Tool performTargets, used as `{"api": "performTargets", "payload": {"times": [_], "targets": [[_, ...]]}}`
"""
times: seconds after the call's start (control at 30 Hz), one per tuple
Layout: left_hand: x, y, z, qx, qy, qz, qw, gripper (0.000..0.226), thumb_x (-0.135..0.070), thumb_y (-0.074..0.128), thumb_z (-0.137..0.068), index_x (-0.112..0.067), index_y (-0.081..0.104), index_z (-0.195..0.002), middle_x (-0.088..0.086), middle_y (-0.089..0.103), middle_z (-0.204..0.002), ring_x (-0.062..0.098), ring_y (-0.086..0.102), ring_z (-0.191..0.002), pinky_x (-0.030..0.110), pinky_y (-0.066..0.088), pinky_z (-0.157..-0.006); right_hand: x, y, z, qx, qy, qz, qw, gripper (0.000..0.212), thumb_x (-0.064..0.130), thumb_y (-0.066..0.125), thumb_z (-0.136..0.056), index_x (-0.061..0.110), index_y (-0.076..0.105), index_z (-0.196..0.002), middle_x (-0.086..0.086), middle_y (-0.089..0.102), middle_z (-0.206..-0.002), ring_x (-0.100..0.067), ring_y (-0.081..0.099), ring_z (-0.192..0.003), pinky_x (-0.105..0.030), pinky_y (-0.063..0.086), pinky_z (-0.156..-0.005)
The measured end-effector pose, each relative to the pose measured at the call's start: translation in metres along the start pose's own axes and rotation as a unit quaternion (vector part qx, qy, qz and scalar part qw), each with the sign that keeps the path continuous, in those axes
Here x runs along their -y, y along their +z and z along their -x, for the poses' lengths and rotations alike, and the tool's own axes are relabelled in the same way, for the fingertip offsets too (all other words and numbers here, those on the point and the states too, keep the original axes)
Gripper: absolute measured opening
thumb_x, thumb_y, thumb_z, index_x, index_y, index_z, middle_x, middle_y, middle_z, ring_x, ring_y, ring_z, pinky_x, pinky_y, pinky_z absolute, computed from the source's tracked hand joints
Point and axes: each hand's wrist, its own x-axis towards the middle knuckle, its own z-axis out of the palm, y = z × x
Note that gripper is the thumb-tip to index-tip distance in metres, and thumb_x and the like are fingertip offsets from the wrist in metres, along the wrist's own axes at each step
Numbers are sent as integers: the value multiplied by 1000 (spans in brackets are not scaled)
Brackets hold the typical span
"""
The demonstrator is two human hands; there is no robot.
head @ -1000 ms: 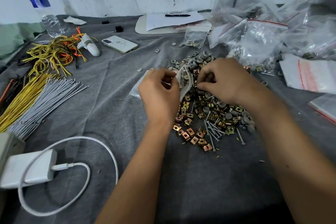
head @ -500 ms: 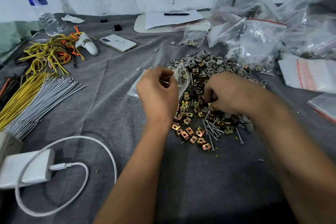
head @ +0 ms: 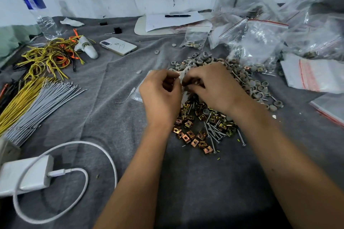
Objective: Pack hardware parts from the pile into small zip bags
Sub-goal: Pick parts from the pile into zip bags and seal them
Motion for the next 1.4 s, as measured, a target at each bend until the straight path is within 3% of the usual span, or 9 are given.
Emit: {"api": "performTargets", "payload": {"times": [0.1,0.27,0.4,0.47,0.63,0.8,1.03,1.17,1.4], "targets": [[-1,-2,-1,-25,-5,2,1000,15,-3,73,-83,-14,79,-89,-1,71,-84,9,67,-73,33,58,-69,-4,7,-1,-26,4,-15,1000,24,14,80,-87,21,77,-110,4,77,-95,-3,70,-82,-25,58,-82],[-3,-3,-2,-67,-25,-19,997,14,-1,71,-83,-12,78,-87,3,70,-83,10,64,-71,28,56,-69,-12,6,3,-123,-11,-63,990,17,24,85,-82,20,74,-94,17,66,-85,11,62,-72,-8,49,-69],[-3,-5,-4,-89,-46,-29,995,14,-1,71,-84,-11,79,-88,2,69,-85,8,61,-71,26,54,-71,-21,6,6,44,-26,71,996,15,32,80,-87,33,78,-102,14,65,-97,-4,50,-88,-35,49,-85],[-3,-6,-4,-92,-48,-34,994,13,-2,71,-84,-12,78,-88,2,69,-84,11,62,-71,28,54,-71,-21,10,7,114,-34,99,988,22,36,78,-87,37,77,-109,7,60,-101,-11,42,-100,-35,40,-84],[-4,-5,-4,-90,-50,-47,994,13,-2,72,-83,-12,79,-87,3,68,-82,5,58,-68,11,43,-67,-19,16,5,147,-31,114,982,34,47,76,-86,33,74,-116,5,50,-103,-13,37,-108,-33,41,-93],[-4,-5,-3,-81,-42,-46,995,14,-1,71,-82,-11,78,-88,4,67,-83,8,58,-69,22,49,-69,-16,24,9,148,-49,74,985,21,33,78,-88,23,66,-102,8,51,-99,-9,36,-101,-30,39,-92],[-3,-4,-3,-62,-18,-64,996,12,-2,72,-82,-11,78,-87,3,67,-82,7,58,-69,16,46,-67,-20,17,14,19,16,-129,991,13,14,75,-92,23,68,-97,13,68,-91,1,63,-84,-8,45,-75],[-4,-3,-2,-38,2,-72,997,12,-2,73,-82,-11,78,-87,2,66,-82,15,61,-73,29,51,-69,-21,15,14,-57,31,-161,985,15,11,73,-93,19,77,-105,11,71,-97,0,65,-90,-10,46,-81],[-3,-2,-1,-2,50,-75,996,11,0,73,-82,-9,78,-88,2,68,-83,15,63,-72,25,51,-66,-21,20,14,-82,45,-234,968,11,12,74,-92,21,73,-99,12,69,-80,-2,67,-73,-16,50,-70]]}}
